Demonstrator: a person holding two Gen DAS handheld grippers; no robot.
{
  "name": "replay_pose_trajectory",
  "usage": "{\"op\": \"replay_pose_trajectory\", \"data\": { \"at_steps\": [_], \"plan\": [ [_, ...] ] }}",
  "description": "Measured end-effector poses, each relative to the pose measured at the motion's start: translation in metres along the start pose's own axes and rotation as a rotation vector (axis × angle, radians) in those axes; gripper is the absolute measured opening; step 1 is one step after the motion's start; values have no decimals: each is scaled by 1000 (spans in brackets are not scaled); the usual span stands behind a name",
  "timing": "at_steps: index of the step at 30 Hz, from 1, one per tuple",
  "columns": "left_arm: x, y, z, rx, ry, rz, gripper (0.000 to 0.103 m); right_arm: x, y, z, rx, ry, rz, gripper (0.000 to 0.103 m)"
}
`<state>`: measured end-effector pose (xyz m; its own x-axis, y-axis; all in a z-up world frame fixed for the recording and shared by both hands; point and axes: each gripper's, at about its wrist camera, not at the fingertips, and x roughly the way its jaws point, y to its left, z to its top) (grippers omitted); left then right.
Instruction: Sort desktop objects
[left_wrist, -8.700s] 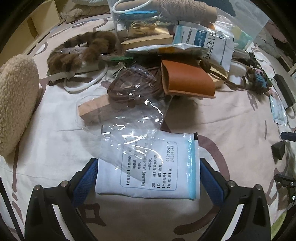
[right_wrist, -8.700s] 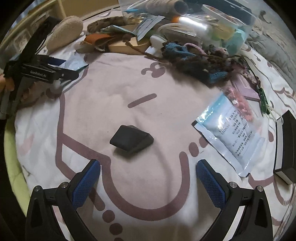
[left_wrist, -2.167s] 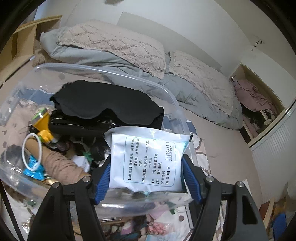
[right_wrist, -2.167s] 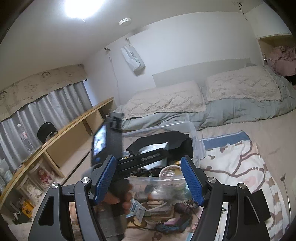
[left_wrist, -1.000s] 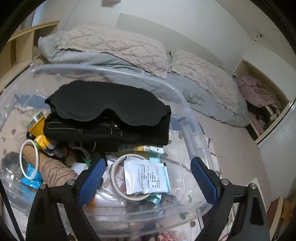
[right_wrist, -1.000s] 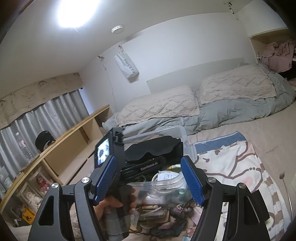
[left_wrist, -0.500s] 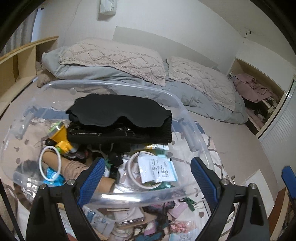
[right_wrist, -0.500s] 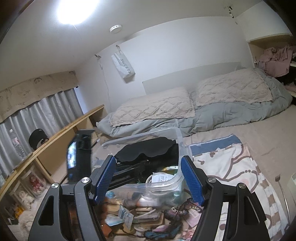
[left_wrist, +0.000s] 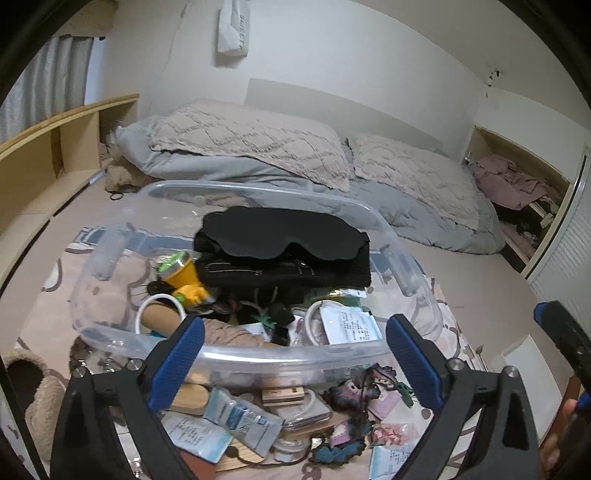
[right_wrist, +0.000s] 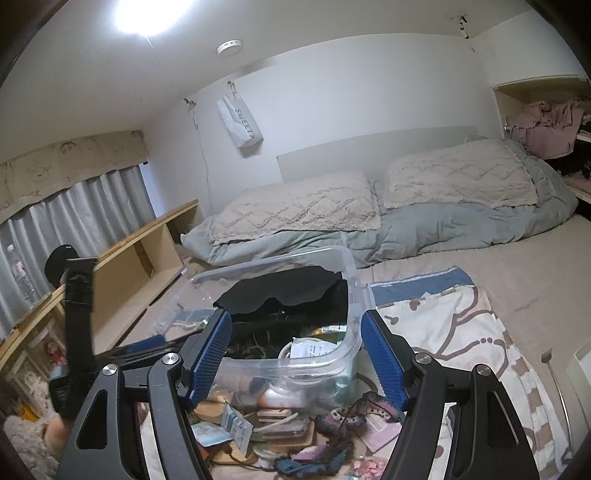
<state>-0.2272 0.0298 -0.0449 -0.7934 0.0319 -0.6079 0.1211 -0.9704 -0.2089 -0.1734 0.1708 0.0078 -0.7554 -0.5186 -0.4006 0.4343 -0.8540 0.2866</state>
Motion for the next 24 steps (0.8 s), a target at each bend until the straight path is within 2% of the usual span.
{"op": "replay_pose_trajectory", "data": {
  "at_steps": [8, 10, 11, 12, 24],
  "plan": [
    [-27, 12, -3, -3, -54, 38, 103, 0, 8, -6, -38, 2, -18, 73],
    [-34, 15, -3, -3, -74, 43, 103, -1, 11, -8, -56, -5, -27, 83],
    [-37, 17, -4, -6, -81, 44, 103, -1, 12, -9, -69, -9, -31, 100],
    [-39, 19, -4, -9, -86, 44, 103, -2, 14, -10, -81, -15, -33, 103],
    [-63, 28, -8, 11, -146, 61, 103, -8, 10, -13, -108, -62, -94, 103]
  ]
}}
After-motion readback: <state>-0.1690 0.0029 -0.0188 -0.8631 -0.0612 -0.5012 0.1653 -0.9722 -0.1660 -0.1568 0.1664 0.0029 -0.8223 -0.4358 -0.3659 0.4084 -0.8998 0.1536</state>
